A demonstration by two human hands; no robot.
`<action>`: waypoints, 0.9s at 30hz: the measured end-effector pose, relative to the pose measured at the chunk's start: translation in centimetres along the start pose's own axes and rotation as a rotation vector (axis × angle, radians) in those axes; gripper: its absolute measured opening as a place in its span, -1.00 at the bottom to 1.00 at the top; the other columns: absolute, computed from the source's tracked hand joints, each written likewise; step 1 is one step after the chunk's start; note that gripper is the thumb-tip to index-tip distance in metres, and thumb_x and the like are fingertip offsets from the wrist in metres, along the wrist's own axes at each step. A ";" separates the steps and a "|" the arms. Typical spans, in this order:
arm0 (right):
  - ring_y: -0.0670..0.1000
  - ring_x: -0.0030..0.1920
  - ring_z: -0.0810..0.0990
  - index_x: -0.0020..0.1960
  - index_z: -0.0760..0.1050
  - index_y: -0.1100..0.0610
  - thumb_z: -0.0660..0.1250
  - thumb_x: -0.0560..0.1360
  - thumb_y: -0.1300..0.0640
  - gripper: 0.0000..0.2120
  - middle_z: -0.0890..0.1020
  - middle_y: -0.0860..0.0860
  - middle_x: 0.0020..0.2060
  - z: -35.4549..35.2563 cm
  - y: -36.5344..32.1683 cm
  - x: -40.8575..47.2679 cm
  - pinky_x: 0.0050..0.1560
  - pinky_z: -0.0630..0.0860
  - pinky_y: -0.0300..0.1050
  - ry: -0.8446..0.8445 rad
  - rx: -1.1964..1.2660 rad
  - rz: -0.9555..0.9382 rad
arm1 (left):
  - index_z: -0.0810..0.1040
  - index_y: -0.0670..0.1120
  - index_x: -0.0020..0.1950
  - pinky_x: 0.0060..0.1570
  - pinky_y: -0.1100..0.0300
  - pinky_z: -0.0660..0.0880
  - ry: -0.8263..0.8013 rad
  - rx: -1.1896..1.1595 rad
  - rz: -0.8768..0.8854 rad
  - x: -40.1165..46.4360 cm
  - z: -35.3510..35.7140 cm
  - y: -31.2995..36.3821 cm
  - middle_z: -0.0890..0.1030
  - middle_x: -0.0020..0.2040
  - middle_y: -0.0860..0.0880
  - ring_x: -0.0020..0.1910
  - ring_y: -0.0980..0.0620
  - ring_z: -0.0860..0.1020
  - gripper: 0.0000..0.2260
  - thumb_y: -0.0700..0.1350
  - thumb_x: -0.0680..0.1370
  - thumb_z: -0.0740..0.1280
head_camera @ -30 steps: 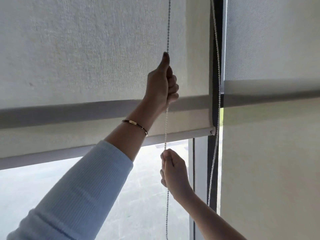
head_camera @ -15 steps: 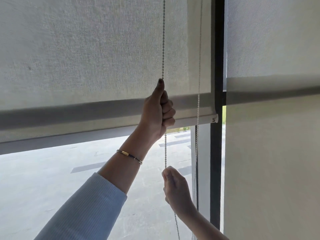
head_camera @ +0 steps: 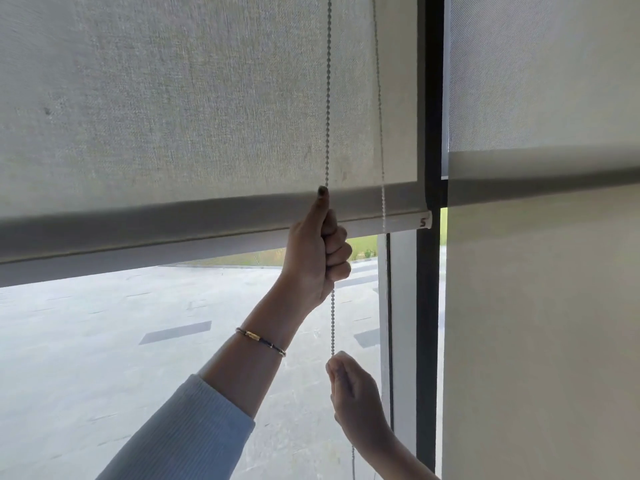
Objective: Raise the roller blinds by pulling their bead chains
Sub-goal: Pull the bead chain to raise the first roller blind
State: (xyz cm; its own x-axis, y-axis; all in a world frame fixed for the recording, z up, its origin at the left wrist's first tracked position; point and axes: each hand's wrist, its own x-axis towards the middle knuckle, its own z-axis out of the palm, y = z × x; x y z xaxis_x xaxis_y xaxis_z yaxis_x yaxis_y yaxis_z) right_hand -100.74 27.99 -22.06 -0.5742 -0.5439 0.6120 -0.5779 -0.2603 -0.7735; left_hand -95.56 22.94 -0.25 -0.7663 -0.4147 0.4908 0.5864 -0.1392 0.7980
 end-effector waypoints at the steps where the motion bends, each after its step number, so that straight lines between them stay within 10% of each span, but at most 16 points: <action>1: -0.11 -0.44 0.21 -0.24 0.32 0.25 0.12 0.62 0.36 -0.74 0.27 -0.12 -0.46 0.0 0.1 -0.2 -0.41 0.18 -0.33 0.004 0.000 0.005 | 0.02 0.04 -0.34 -0.51 0.44 -0.02 0.011 0.001 -0.004 -0.1 0.0 -0.2 -0.01 -0.46 0.05 -0.55 0.10 -0.05 -0.52 0.22 0.62 0.17; 27: -0.16 -0.45 0.22 -0.28 0.31 0.19 0.18 0.61 0.36 -0.70 0.29 -0.14 -0.49 0.2 2.1 -3.3 -0.38 0.21 -0.28 0.027 -0.048 0.011 | 0.17 0.04 -0.44 -0.51 0.45 0.06 0.084 -0.003 -0.029 -3.4 -0.1 -2.9 0.10 -0.54 0.10 -0.59 0.14 0.01 -0.50 0.19 0.62 0.20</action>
State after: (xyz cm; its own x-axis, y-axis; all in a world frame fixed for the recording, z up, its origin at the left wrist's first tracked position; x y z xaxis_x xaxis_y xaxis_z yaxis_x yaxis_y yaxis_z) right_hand -99.96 29.10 -25.68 -0.5957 -0.5242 0.6086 -0.5983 -0.2161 -0.7716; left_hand -94.64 24.66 -4.32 -0.7583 -0.4846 0.4360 0.5650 -0.1548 0.8105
